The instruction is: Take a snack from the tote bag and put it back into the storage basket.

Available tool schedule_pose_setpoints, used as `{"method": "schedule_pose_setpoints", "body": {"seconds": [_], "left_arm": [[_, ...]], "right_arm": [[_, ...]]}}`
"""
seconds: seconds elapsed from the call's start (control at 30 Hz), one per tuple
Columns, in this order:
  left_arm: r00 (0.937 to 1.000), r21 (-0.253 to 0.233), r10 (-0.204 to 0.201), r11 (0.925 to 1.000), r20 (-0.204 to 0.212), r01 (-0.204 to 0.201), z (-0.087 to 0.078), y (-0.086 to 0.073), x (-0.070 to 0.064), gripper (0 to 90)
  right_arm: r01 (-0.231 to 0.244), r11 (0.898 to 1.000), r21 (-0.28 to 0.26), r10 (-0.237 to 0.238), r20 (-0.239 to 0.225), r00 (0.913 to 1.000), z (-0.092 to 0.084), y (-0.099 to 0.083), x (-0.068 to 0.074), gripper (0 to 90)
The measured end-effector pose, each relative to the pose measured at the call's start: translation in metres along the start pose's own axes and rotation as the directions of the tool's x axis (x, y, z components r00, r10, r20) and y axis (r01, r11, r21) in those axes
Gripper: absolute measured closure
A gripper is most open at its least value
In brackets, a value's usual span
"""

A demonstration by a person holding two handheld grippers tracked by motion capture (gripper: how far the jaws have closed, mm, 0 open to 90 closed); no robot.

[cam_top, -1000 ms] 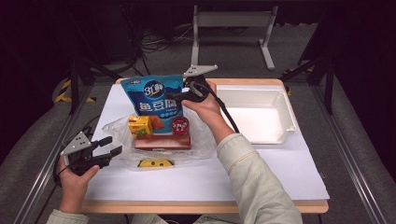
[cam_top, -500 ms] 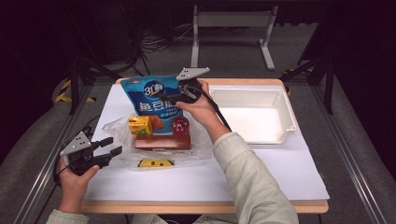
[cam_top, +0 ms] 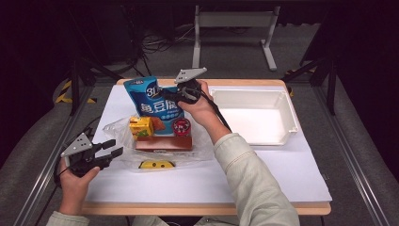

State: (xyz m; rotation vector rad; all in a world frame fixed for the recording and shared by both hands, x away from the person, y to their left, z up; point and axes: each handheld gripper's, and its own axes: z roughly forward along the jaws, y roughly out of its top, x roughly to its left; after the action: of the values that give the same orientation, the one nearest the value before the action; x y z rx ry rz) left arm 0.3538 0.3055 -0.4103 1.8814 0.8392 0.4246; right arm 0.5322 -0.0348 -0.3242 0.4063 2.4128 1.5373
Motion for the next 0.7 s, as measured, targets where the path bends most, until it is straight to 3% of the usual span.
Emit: {"method": "schedule_pose_setpoints", "body": {"seconds": [0.2,0.43,0.7], "left_arm": [[1.0000,0.003,-0.002,1.0000,0.001,0.002,0.001,-0.001,0.000,51.6],[1.0000,0.007,0.001,1.0000,0.002,-0.001,0.002,-0.001,0.001,51.6],[1.0000,0.004,0.001,1.0000,0.002,-0.001,0.003,-0.001,0.001,51.2]], "right_arm": [[-0.027,0.999,-0.016,0.027,-0.002,0.9996,-0.001,0.002,0.004,90.0],[-0.012,0.999,-0.050,0.011,-0.023,0.9997,-0.008,0.017,0.011,90.0],[0.013,0.996,-0.085,-0.015,-0.018,0.9997,-0.024,0.038,0.017,90.0]]}}
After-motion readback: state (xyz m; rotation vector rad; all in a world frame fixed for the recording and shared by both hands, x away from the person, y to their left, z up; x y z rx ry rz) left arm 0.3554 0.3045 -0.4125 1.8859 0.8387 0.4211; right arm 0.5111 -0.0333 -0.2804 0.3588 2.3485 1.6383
